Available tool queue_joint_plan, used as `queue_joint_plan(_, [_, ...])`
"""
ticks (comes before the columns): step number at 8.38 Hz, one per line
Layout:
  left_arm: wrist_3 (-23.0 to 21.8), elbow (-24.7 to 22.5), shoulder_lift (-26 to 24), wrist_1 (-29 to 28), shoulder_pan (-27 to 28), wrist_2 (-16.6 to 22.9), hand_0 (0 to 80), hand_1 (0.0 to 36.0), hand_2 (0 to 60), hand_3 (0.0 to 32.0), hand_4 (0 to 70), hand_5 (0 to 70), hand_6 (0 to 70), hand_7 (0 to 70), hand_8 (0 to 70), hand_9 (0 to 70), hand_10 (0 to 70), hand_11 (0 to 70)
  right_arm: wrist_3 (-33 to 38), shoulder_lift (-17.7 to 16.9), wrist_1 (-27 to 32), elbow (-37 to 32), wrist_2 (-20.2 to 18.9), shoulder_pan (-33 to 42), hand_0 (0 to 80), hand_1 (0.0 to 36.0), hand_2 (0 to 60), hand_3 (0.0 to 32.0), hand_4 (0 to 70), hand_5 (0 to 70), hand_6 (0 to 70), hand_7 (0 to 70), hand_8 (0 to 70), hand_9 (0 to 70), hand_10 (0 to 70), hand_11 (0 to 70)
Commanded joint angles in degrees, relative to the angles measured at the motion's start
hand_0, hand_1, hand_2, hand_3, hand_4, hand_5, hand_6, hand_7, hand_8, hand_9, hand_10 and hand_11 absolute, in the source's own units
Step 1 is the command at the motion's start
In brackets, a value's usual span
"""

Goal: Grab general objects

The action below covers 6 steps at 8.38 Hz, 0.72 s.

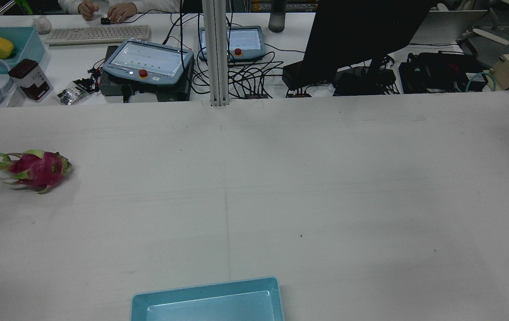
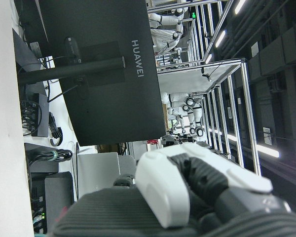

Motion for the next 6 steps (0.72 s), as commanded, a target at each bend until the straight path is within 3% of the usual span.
queue_joint_plan(1, [5.8, -5.3, 0.1, 3.2, -1.1, 1.5, 51.5, 15.7, 0.0, 17.0, 4.4, 0.0, 0.0, 0.0, 0.0, 0.0, 0.0, 0.0, 0.0, 0.0, 0.0, 0.1, 0.0, 0.0, 0.0, 0.0, 0.0, 0.0, 0.0, 0.0, 0.0, 0.0, 0.0, 0.0, 0.0, 0.0])
queue_joint_plan(2, [11.2, -6.0, 0.0, 5.1, -0.8, 4.3, 51.9, 16.2, 0.0, 15.6, 5.0, 0.0, 0.0, 0.0, 0.0, 0.0, 0.0, 0.1, 0.0, 0.0, 0.0, 0.0, 0.0, 0.0, 0.0, 0.0, 0.0, 0.0, 0.0, 0.0, 0.0, 0.0, 0.0, 0.0, 0.0, 0.0])
queue_joint_plan(3, [14.2, -6.1, 0.0, 6.0, -0.1, 4.8, 53.7, 18.0, 0.0, 10.0, 7.0, 0.0, 0.0, 0.0, 0.0, 0.0, 0.0, 1.8, 0.0, 0.0, 0.0, 0.0, 0.0, 0.0, 0.0, 0.0, 0.0, 0.0, 0.0, 0.0, 0.0, 0.0, 0.0, 0.0, 0.0, 0.0])
queue_joint_plan(4, [15.9, -6.1, 0.0, 7.0, 1.6, 4.6, 54.7, 18.5, 0.0, 1.0, 6.1, 17.5, 0.0, 2.8, 0.0, 0.0, 0.7, 3.3, 0.0, 0.0, 0.0, 0.0, 0.0, 0.0, 0.0, 0.0, 0.0, 0.0, 0.0, 0.0, 0.0, 0.0, 0.0, 0.0, 0.0, 0.0])
queue_joint_plan(5, [19.2, -5.9, -0.2, 9.1, 5.3, 4.1, 55.5, 19.3, 0.0, 0.6, 7.7, 9.5, 0.0, 5.0, 0.0, 0.0, 1.2, 4.0, 0.0, 0.0, 0.0, 0.0, 0.0, 0.0, 0.0, 0.0, 0.0, 0.0, 0.0, 0.0, 0.0, 0.0, 0.0, 0.0, 0.0, 0.0])
queue_joint_plan(6, [19.9, -4.9, -0.7, 9.3, 7.7, 2.7, 58.0, 21.1, 0.0, 4.2, 10.6, 0.0, 0.0, 3.6, 0.0, 0.0, 1.2, 4.3, 0.1, 0.0, 0.0, 0.0, 0.0, -0.1, 0.0, 0.0, 0.0, 0.0, 0.0, 0.0, 0.0, 0.0, 0.0, 0.0, 0.0, 0.0])
